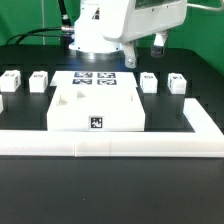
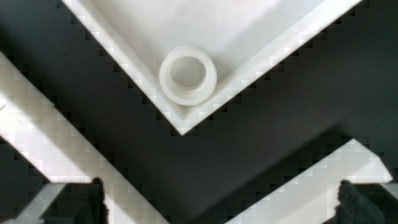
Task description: Assemble square table
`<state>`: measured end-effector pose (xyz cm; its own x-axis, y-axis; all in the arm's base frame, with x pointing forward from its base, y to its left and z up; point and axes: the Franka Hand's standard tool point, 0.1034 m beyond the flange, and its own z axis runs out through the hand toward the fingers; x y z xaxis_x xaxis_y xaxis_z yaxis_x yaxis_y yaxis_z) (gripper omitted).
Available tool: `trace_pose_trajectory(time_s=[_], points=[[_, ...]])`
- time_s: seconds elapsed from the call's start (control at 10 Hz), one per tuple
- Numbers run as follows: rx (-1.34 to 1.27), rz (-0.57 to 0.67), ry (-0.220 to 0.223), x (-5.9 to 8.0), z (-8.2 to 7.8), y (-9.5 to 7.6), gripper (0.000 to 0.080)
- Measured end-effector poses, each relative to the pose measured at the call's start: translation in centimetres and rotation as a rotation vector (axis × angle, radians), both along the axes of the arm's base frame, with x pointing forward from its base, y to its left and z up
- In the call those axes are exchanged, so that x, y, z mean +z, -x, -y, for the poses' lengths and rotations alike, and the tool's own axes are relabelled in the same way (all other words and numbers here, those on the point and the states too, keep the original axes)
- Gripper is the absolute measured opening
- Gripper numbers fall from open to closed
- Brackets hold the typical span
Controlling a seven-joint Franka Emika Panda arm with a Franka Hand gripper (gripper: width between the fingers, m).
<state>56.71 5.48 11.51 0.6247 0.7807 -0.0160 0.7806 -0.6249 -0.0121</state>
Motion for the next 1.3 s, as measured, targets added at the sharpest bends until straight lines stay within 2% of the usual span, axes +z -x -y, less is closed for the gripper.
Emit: trace_pose_trajectory(time_s=[1.1, 1.2, 1.3], points=[[0.029, 0.000, 0.000, 0.0, 0.2, 0.0, 0.0650], [0.059, 0.001, 0.001, -0.3, 1.0, 0.4, 0.0650], [0.092, 0.006, 0.000, -1.0, 1.6, 2.3, 0.0650]])
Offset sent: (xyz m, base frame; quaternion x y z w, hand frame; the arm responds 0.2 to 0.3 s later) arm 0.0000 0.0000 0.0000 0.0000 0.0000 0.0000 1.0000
